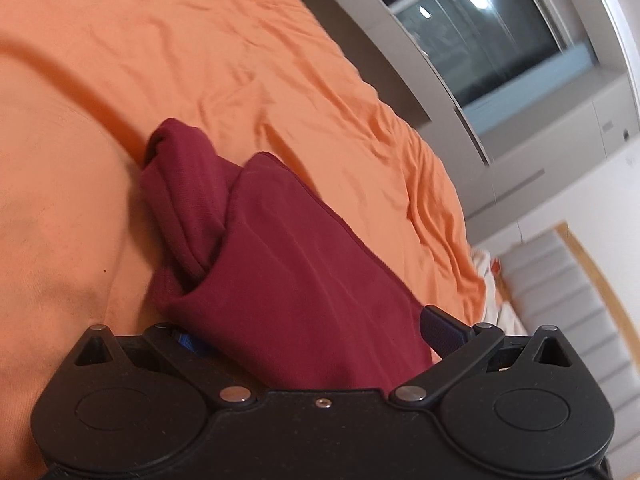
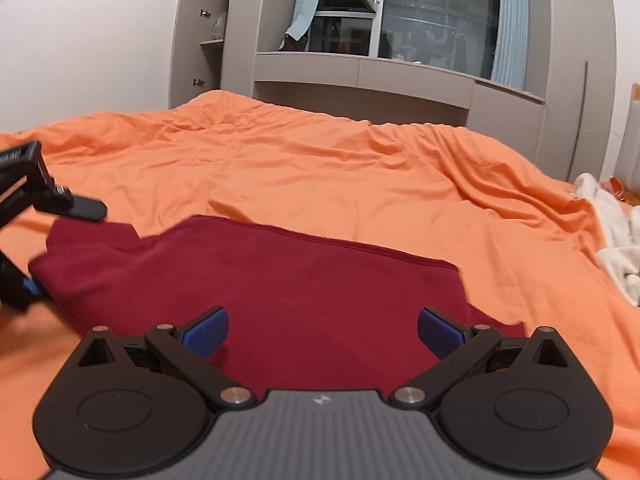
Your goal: Fold small clothes
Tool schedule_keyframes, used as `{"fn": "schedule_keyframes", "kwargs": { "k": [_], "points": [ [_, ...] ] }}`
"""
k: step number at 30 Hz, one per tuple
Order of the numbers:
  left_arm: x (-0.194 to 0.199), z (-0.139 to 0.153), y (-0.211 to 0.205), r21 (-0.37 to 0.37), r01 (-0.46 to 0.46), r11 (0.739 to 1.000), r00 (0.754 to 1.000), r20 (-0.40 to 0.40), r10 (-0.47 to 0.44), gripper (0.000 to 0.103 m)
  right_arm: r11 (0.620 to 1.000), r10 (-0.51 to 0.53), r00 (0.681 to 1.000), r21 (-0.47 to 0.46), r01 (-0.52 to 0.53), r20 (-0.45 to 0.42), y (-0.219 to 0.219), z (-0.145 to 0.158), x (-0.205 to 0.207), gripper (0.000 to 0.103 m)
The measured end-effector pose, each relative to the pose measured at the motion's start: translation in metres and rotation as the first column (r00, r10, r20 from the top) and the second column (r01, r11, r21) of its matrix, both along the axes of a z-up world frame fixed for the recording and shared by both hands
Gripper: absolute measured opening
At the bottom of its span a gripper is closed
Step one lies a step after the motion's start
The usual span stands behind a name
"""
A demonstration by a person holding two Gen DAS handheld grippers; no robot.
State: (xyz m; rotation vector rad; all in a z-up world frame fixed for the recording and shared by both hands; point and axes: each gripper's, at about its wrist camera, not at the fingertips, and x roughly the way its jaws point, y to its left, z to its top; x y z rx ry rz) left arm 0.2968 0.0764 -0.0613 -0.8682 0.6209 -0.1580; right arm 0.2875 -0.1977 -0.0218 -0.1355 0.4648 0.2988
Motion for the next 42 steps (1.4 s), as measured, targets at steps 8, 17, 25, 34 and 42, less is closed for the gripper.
{"fn": "schedule_keyframes", "kwargs": {
  "k": [8,17,25,34,42],
  "points": [
    [0.001,-0.001,-0.008,0.060,0.006,0.998,1.000,-0.010,-0.005,0.102,1.000,0.023,0.997,-0.019,-0.025,-0.075,0.016,-0.042,0.009,0.103],
    [-0.003,-0.003,-0.018,0.149,0.031,0.988,0.999,0.007,-0.032,0.102,1.000,0.022,0.998,-0.018,-0.024,-0.059,0.016,-0.044,0.004,0.103],
    [-0.004,-0.003,-0.026,0.218,0.038,0.975,0.999,0.010,-0.041,0.102,1.000,0.026,0.997,-0.004,-0.027,-0.067,0.014,-0.044,0.006,0.103],
    [0.001,0.001,-0.028,0.213,-0.001,0.977,1.000,-0.006,0.002,0.102,1.000,0.025,0.998,-0.004,-0.026,-0.066,0.013,-0.043,0.004,0.103],
    [0.016,0.007,-0.043,0.351,-0.110,0.930,0.991,-0.038,0.132,0.088,1.000,0.024,0.995,0.017,-0.022,-0.094,0.005,-0.035,0.002,0.103]
  ]
}}
